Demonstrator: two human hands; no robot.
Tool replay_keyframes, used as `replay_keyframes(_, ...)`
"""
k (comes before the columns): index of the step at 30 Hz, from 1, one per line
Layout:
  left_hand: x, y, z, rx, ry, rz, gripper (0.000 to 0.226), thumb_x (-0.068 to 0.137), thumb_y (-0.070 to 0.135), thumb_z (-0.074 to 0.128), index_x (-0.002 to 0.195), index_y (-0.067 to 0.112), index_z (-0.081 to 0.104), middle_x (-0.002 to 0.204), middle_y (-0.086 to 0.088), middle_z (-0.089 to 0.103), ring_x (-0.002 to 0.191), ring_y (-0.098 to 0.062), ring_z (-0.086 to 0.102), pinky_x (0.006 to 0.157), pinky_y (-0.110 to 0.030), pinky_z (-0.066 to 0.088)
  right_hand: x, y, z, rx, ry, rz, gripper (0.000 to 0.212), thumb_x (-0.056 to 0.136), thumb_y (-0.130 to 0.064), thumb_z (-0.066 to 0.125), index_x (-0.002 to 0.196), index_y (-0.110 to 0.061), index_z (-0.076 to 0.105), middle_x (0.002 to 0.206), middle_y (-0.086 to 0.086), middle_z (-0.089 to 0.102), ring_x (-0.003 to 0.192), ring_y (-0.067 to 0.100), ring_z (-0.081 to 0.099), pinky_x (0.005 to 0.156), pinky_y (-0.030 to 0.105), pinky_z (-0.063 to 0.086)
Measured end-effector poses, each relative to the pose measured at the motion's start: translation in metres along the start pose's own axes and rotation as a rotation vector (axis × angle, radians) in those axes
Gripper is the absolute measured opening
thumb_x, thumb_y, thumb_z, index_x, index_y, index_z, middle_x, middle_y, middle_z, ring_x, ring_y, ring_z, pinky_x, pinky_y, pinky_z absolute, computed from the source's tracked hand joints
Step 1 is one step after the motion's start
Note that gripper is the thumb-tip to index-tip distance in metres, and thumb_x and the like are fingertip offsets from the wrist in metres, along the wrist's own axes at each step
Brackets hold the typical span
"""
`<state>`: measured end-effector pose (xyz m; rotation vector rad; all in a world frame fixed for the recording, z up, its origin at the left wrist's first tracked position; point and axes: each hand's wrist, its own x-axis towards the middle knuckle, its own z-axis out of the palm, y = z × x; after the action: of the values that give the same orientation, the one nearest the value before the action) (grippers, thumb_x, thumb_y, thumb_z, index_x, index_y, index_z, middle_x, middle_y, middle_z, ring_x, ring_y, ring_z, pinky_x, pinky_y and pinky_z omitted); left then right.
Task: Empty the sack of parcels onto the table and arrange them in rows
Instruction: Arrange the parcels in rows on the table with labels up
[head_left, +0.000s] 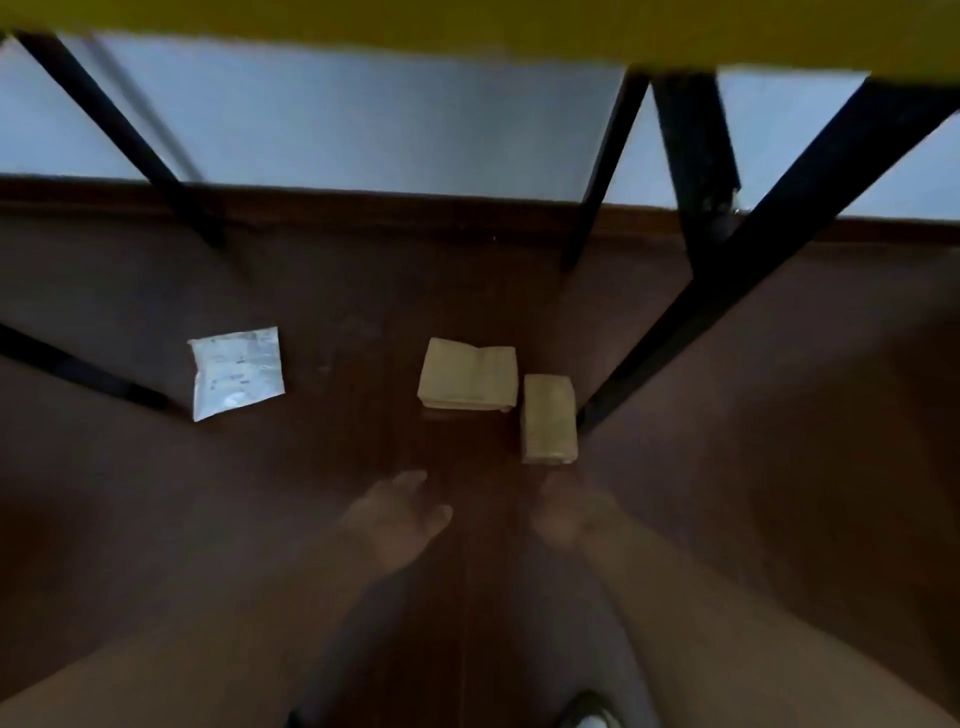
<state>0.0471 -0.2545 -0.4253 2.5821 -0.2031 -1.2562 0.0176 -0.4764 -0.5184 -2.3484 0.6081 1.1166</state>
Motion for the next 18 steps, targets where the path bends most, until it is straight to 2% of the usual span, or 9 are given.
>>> replay_keyframes(2,0.03,-0.012,0.009,-0.14,0.073,-0.037,0.068,0.098,0.049,0.051,0.155,0.019,0.029,0.155,-0.005,0.04,0.14,-0.02,0.042,0.113,-0.027,0.034,-0.004,-0.015,-0.007,-0.021,0.04,0.042,0.066,0.075,-0.048,0.049,0.139,-0.032,0.047,0.142,0.006,0.048,0.123,0.03,0.051,0.095,0.039,0.047)
replay_keyframes(4,0.064,-0.032,0.018,-0.163,0.083,-0.046,0.071,0.094,0.051,0.056,0.155,0.024,0.029,0.151,-0.006,0.043,0.136,-0.02,0.046,0.112,-0.028,0.036,0.002,-0.026,-0.011,-0.024,0.103,0.085,0.064,0.087,-0.044,0.051,0.146,-0.03,0.034,0.146,0.007,0.036,0.125,0.03,0.043,0.09,0.036,0.043)
replay_keyframes(6,0.093,-0.046,0.022,-0.18,0.084,-0.06,0.074,0.093,0.052,0.058,0.155,0.027,0.027,0.151,-0.007,0.04,0.136,-0.021,0.046,0.113,-0.031,0.036,0.026,-0.03,-0.007,-0.059,0.226,0.105,0.066,0.089,-0.047,0.053,0.148,-0.03,0.028,0.145,0.007,0.032,0.125,0.03,0.04,0.091,0.04,0.042)
replay_keyframes(9,0.128,-0.065,0.019,-0.175,0.124,-0.043,0.076,0.093,0.05,0.059,0.156,0.028,0.024,0.153,-0.007,0.037,0.137,-0.022,0.044,0.114,-0.032,0.035,0.073,-0.041,0.0,-0.037,0.313,0.129,0.076,0.086,-0.06,0.056,0.148,-0.034,0.021,0.153,0.009,0.02,0.133,0.035,0.034,0.102,0.053,0.042)
replay_keyframes(11,0.147,-0.077,0.018,-0.202,0.136,-0.048,0.076,0.094,0.049,0.059,0.157,0.029,0.022,0.153,-0.007,0.037,0.137,-0.023,0.044,0.114,-0.035,0.036,0.099,-0.043,0.006,0.021,0.351,0.152,0.079,0.083,-0.068,0.055,0.146,-0.036,0.019,0.156,0.012,0.012,0.137,0.04,0.029,0.103,0.059,0.04)
replay_keyframes(14,0.156,-0.09,0.021,-0.272,0.14,-0.06,0.074,0.094,0.045,0.061,0.156,0.027,0.025,0.151,-0.007,0.041,0.134,-0.023,0.048,0.111,-0.034,0.04,0.121,-0.039,0.013,0.005,0.413,0.222,0.083,0.083,-0.069,0.056,0.146,-0.035,0.015,0.16,0.014,0.003,0.141,0.041,0.021,0.102,0.06,0.04)
replay_keyframes(16,0.156,-0.1,0.028,-0.328,0.129,-0.086,0.073,0.094,0.043,0.062,0.156,0.027,0.027,0.15,-0.007,0.043,0.133,-0.022,0.049,0.111,-0.033,0.04,0.122,-0.036,0.014,-0.033,0.47,0.252,0.081,0.084,-0.063,0.06,0.146,-0.03,0.018,0.161,0.015,0.007,0.142,0.038,0.023,0.101,0.056,0.039)
replay_keyframes(18,0.157,-0.109,0.035,-0.348,0.102,-0.106,0.073,0.093,0.042,0.063,0.155,0.026,0.029,0.15,-0.008,0.043,0.134,-0.022,0.048,0.112,-0.034,0.039,0.123,-0.032,0.014,-0.041,0.521,0.261,0.079,0.082,-0.06,0.063,0.141,-0.023,0.026,0.153,0.016,0.028,0.136,0.036,0.032,0.103,0.051,0.037)
